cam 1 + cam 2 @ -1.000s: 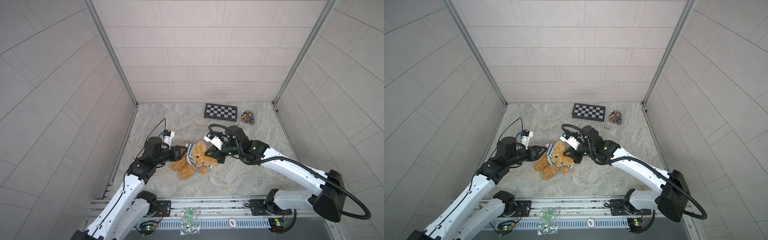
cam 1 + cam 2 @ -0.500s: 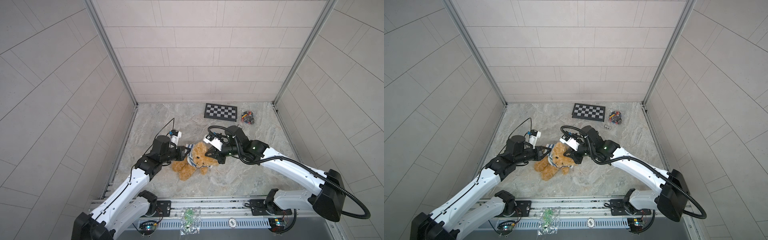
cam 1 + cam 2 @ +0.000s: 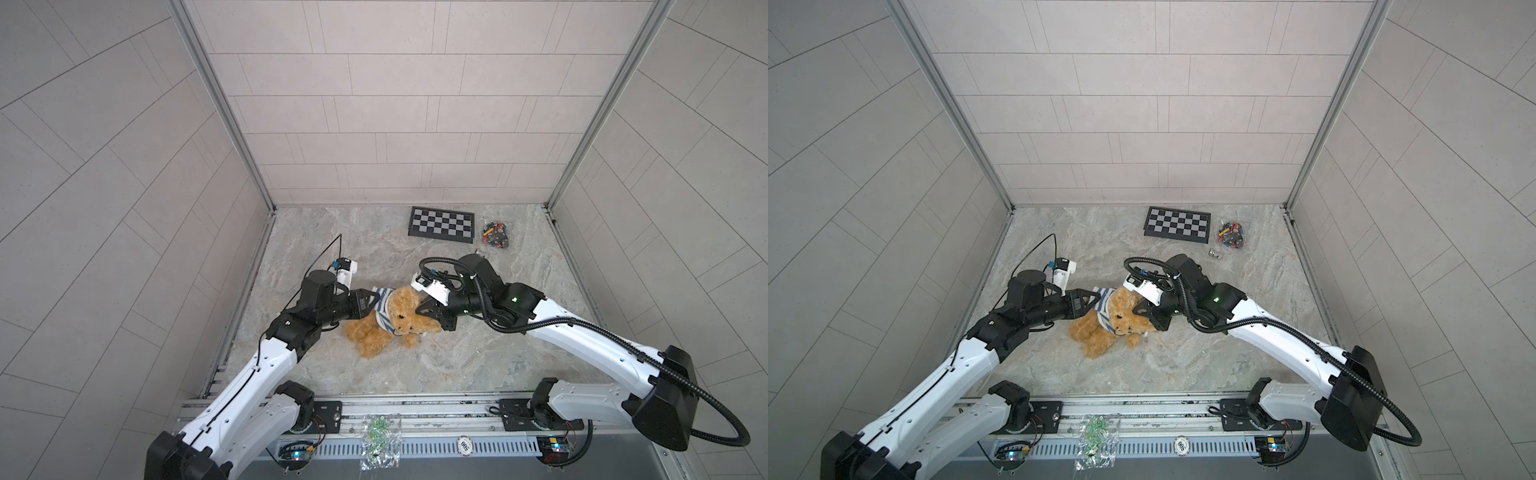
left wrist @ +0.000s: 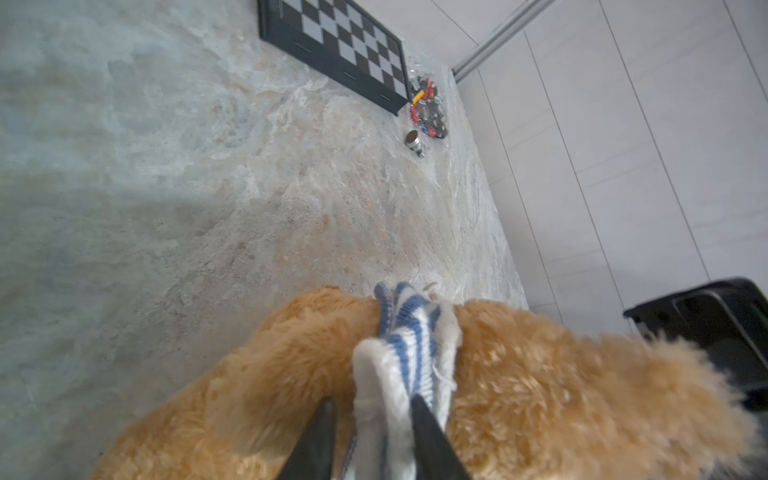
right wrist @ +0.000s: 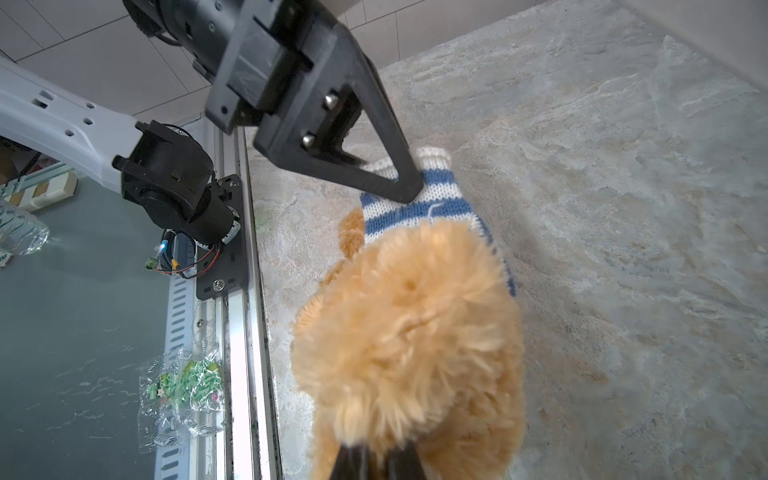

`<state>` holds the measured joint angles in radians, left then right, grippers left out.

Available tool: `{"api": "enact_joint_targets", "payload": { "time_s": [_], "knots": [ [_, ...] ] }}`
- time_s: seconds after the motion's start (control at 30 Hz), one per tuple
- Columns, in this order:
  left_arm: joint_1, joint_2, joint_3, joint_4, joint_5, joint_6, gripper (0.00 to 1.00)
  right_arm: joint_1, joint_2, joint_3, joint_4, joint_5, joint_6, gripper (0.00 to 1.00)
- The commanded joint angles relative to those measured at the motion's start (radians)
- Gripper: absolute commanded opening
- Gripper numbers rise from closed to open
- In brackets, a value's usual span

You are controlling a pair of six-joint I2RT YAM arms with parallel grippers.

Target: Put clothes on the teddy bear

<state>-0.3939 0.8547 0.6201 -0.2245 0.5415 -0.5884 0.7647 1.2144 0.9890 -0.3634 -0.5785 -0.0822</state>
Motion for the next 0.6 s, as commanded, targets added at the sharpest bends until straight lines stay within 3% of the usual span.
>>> {"api": "enact_joint_targets", "payload": {
  "time_s": [0.0, 0.13, 0.3, 0.57],
  "knots": [
    [0.001, -0.081, 0.005, 0.01, 0.059, 0.005, 0.44, -0.001, -0.051, -0.022, 0.055, -0.009, -0.037, 0.0],
    [0.045, -0.158, -0.06, -0.017, 0.107, -0.012, 0.43, -0.001, -0.07, -0.043, 0.078, -0.019, -0.056, 0.0],
    [0.094, -0.22, -0.124, -0.032, 0.115, -0.051, 0.34, -0.001, -0.096, -0.077, 0.101, -0.016, -0.083, 0.0],
    [0.094, -0.191, -0.151, -0.009, 0.098, -0.057, 0.31, 0.001, -0.119, -0.108, 0.122, -0.04, -0.103, 0.0]
  ]
}}
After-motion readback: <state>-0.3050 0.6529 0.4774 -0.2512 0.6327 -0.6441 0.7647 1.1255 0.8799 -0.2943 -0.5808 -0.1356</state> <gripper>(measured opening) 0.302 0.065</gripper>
